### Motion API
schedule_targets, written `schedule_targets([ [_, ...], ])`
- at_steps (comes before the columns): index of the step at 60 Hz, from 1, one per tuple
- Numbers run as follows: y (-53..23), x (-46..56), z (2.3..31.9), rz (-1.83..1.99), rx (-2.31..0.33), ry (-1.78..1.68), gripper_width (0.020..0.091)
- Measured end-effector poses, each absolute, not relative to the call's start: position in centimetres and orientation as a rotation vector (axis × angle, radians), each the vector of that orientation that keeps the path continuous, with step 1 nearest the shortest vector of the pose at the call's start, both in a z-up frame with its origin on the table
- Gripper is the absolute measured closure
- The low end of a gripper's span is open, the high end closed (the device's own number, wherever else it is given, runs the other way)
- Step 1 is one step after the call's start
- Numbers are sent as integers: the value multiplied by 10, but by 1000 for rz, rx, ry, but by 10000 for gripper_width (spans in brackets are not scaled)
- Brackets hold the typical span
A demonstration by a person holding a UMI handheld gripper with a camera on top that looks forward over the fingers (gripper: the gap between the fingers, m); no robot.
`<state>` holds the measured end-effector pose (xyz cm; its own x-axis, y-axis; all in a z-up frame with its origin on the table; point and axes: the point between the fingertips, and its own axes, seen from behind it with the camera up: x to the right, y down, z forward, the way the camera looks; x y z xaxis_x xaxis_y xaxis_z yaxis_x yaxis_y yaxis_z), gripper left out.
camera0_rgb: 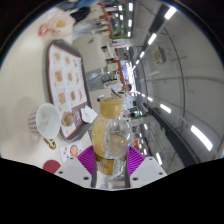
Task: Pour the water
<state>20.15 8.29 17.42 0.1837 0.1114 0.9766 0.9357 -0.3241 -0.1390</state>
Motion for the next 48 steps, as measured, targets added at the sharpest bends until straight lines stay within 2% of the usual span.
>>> schedule_targets([
  [7, 68, 207, 194, -849, -1762, -679, 735],
  [12, 60, 208, 190, -613, -1816, -500, 735],
  [23, 39, 224, 132, -222, -1975, -197, 734],
  [35, 30, 240, 62, -75, -2065, -57, 731],
  [42, 25, 239, 38, -37, -2088, -53, 728],
  [48, 27, 236, 40, -43, -2036, -69, 725],
])
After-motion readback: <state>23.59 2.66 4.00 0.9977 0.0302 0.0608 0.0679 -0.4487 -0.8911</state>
